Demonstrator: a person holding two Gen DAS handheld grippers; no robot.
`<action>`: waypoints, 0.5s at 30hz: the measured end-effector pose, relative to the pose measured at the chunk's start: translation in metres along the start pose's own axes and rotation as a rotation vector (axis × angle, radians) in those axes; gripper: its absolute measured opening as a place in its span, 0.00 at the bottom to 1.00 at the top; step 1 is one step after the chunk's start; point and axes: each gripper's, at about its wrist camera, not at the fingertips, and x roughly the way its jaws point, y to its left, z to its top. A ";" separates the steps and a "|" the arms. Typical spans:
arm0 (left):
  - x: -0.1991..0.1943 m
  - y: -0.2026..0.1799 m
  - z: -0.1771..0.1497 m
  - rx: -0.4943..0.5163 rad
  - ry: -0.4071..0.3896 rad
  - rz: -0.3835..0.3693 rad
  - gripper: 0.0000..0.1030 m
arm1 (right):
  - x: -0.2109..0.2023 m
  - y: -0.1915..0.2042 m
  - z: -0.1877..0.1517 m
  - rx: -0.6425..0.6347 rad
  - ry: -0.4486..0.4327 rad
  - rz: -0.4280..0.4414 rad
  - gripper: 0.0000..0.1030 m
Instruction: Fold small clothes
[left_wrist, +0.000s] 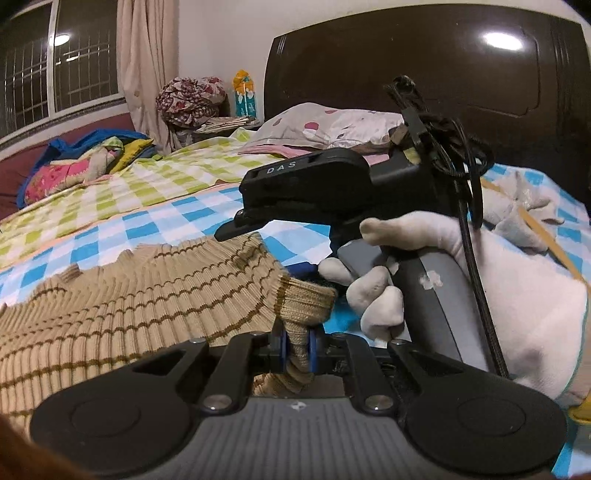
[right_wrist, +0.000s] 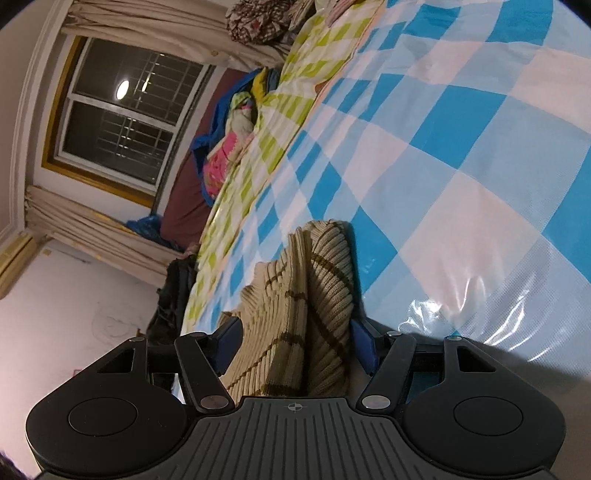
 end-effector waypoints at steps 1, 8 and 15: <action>0.000 0.000 0.000 -0.003 -0.003 -0.005 0.17 | -0.001 -0.001 0.000 -0.001 -0.002 0.000 0.54; -0.010 0.004 -0.001 -0.036 -0.027 -0.053 0.16 | -0.009 -0.016 -0.002 0.058 0.008 0.003 0.15; -0.033 0.025 0.003 -0.145 -0.088 -0.094 0.15 | -0.026 0.018 -0.004 0.006 -0.045 0.022 0.14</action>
